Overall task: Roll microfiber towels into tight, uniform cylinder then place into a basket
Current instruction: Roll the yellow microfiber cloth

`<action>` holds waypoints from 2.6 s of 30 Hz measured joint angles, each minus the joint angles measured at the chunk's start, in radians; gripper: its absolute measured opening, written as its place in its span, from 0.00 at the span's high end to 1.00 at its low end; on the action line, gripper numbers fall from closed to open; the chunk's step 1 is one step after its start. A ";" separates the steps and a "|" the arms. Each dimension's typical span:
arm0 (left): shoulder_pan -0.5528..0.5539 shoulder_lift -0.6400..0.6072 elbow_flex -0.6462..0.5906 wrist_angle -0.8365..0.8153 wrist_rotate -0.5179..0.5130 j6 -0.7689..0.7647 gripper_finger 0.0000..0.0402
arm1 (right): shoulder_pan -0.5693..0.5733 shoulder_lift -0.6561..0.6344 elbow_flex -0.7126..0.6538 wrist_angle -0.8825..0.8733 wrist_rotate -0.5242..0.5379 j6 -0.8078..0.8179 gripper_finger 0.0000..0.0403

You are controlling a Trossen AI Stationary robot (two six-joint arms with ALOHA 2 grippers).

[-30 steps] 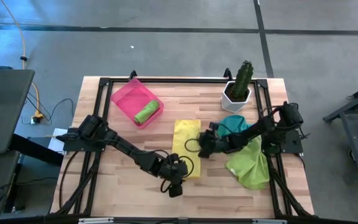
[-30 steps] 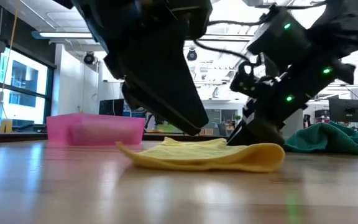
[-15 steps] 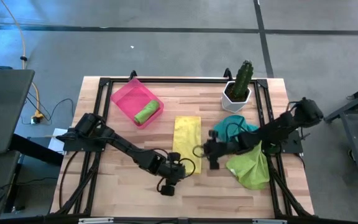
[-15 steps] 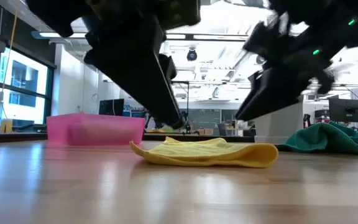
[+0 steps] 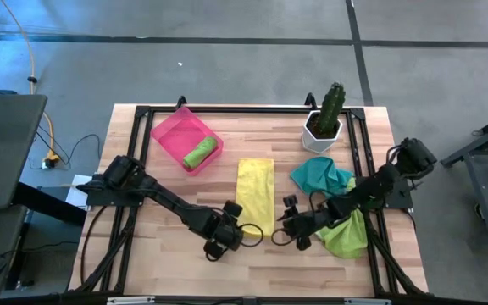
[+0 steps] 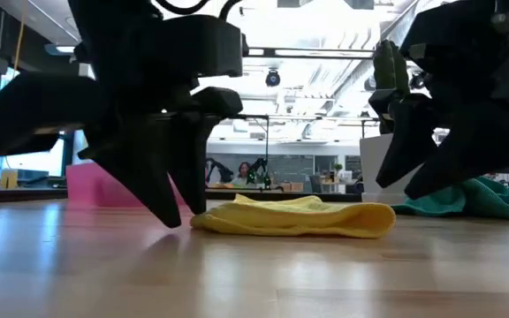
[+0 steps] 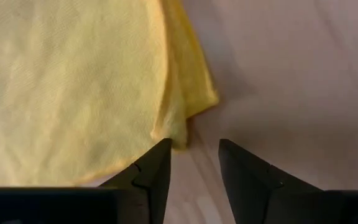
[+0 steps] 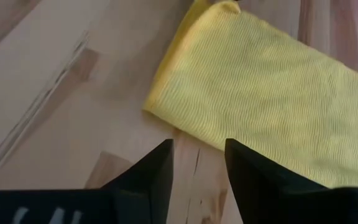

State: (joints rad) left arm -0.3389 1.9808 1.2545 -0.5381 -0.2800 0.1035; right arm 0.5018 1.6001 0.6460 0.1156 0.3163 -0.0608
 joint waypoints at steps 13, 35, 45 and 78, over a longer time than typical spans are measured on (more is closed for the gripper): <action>-0.018 0.021 0.002 -0.008 -0.123 0.039 0.57 | -0.004 0.053 0.000 0.047 -0.073 -0.048 0.53; -0.013 0.049 0.002 0.153 -0.055 -0.038 0.57 | 0.033 0.148 0.001 0.210 0.024 -0.182 0.53; -0.017 0.056 0.002 0.184 -0.052 -0.074 0.57 | 0.118 0.141 0.096 0.020 0.191 -0.211 0.53; -0.019 0.060 0.001 0.204 -0.027 -0.196 0.79 | 0.142 0.224 0.093 0.077 0.170 -0.035 0.95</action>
State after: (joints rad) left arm -0.3580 2.0403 1.2552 -0.3336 -0.3067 -0.0927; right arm 0.6437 1.8244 0.7387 0.1923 0.4865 -0.0961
